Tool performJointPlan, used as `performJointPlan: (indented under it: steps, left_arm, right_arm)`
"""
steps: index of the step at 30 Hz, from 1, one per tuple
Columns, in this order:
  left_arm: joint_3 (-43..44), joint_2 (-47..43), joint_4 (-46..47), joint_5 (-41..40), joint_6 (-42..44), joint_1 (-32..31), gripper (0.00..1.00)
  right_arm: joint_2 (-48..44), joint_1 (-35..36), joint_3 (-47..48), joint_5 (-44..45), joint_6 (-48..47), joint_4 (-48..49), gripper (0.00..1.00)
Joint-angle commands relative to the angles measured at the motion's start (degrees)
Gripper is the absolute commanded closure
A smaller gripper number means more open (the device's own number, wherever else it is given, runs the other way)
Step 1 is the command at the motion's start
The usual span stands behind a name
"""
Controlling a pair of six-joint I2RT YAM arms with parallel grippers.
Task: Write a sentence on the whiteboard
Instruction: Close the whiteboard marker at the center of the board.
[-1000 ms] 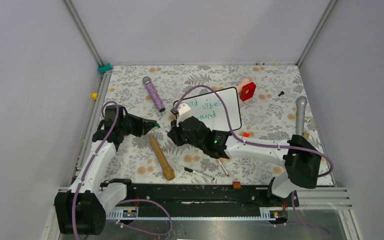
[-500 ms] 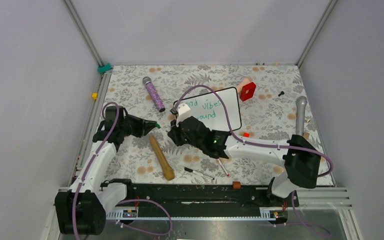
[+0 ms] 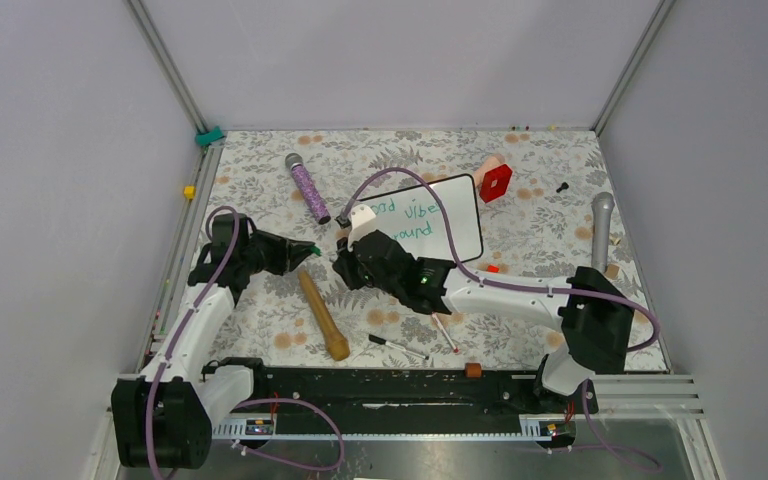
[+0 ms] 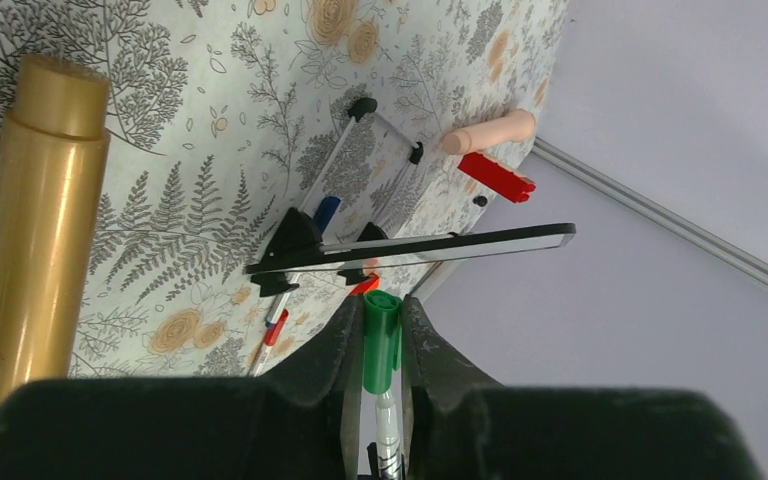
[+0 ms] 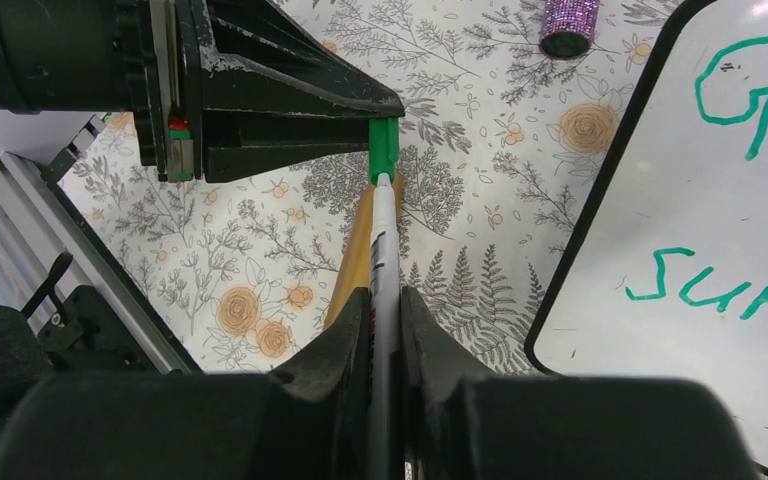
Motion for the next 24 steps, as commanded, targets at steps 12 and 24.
performJointPlan:
  steps: [12,24]
  left_arm:
    - [-2.2,-2.5,5.1,6.6,-7.9,-1.6,1.0]
    - [-1.4,-2.0,5.5,8.2,-8.7,-2.7,1.0]
  right_arm:
    - [5.0,1.5,1.1,15.3,-6.3,17.8,1.0]
    - [6.4,1.5,1.8,10.4,-6.9,20.9,1.0]
